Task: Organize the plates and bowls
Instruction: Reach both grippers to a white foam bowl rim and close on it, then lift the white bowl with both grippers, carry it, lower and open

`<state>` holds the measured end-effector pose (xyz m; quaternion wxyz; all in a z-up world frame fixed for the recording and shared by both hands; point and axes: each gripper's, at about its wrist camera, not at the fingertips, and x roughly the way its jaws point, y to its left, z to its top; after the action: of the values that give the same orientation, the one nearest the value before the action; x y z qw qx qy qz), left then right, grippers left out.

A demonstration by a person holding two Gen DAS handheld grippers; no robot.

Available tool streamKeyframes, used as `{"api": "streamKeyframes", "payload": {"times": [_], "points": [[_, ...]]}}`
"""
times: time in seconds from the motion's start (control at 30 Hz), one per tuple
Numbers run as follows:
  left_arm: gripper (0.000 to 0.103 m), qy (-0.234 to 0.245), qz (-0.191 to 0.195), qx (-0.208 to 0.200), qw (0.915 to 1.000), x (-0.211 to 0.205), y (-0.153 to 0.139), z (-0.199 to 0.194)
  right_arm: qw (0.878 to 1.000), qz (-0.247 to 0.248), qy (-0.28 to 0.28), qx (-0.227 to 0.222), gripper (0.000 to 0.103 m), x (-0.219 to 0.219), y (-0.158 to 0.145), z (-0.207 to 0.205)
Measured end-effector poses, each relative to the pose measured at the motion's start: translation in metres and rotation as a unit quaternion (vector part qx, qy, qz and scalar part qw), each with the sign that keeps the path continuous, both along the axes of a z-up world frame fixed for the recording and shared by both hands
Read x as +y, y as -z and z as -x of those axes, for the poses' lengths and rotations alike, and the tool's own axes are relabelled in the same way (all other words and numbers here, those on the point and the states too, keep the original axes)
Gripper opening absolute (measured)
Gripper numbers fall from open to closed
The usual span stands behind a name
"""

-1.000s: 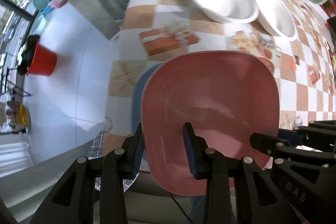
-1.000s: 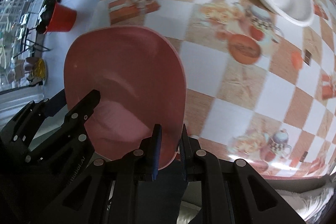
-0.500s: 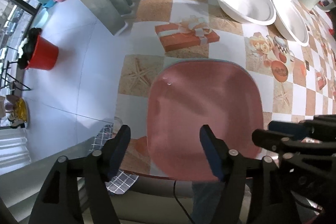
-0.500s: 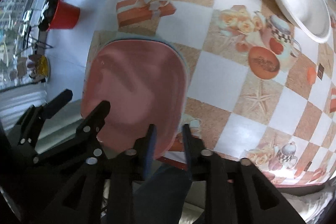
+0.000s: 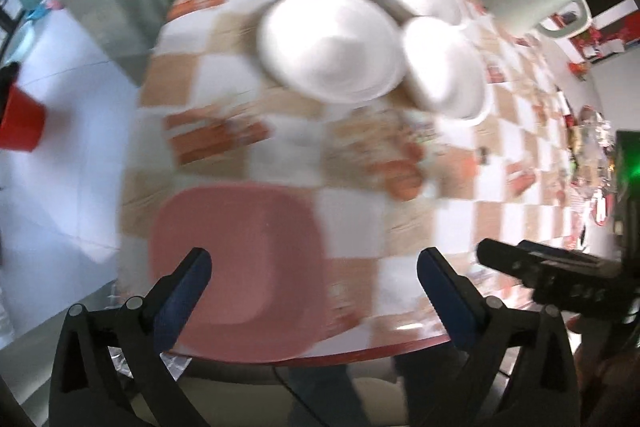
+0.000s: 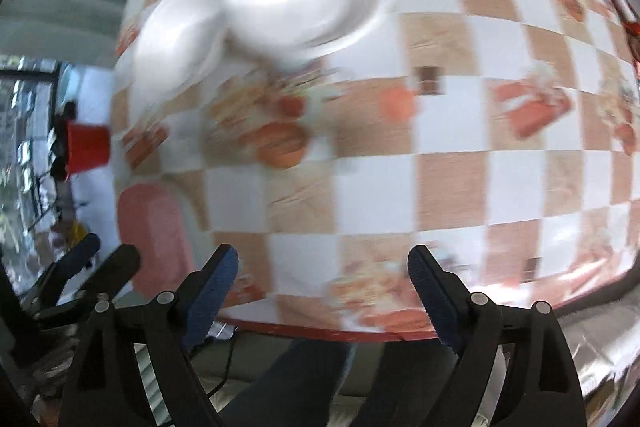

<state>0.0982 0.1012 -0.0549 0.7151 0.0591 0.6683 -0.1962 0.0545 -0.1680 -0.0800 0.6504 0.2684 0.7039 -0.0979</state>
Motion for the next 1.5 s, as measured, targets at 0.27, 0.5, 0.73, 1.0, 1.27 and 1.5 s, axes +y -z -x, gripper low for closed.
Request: {"api": "streamKeyframes", "payload": {"times": [0.27, 0.5, 0.73, 1.0, 1.27, 1.5], "points": [[0.103, -0.025, -0.004, 0.017, 0.9995, -0.075, 0.01, -0.012, 1.0, 0.025, -0.005, 0.004, 0.088, -0.077, 0.0, -0.02], [0.103, -0.146, -0.006, 0.032, 0.9888, -0.094, 0.032, -0.037, 0.998, 0.031, -0.046, -0.008, 0.088, -0.108, 0.011, -0.072], [0.1, -0.259, -0.014, 0.04, 0.9649, -0.102, 0.053, -0.052, 0.994, 0.03, -0.102, -0.015, 0.088, -0.117, 0.033, -0.125], [0.09, -0.349, -0.008, 0.064, 0.935, -0.103, 0.078, -0.061, 0.988, 0.025, -0.149, -0.015, 0.088, -0.112, 0.057, -0.164], [0.052, -0.358, -0.015, 0.088, 0.9293, -0.113, 0.103, -0.071, 0.983, 0.001, -0.182, -0.004, 0.051, -0.092, 0.075, -0.175], [0.023, -0.279, -0.028, 0.058, 0.9581, -0.143, 0.1, -0.08, 0.978, -0.024, -0.209, -0.002, 0.021, -0.079, 0.077, -0.162]]}}
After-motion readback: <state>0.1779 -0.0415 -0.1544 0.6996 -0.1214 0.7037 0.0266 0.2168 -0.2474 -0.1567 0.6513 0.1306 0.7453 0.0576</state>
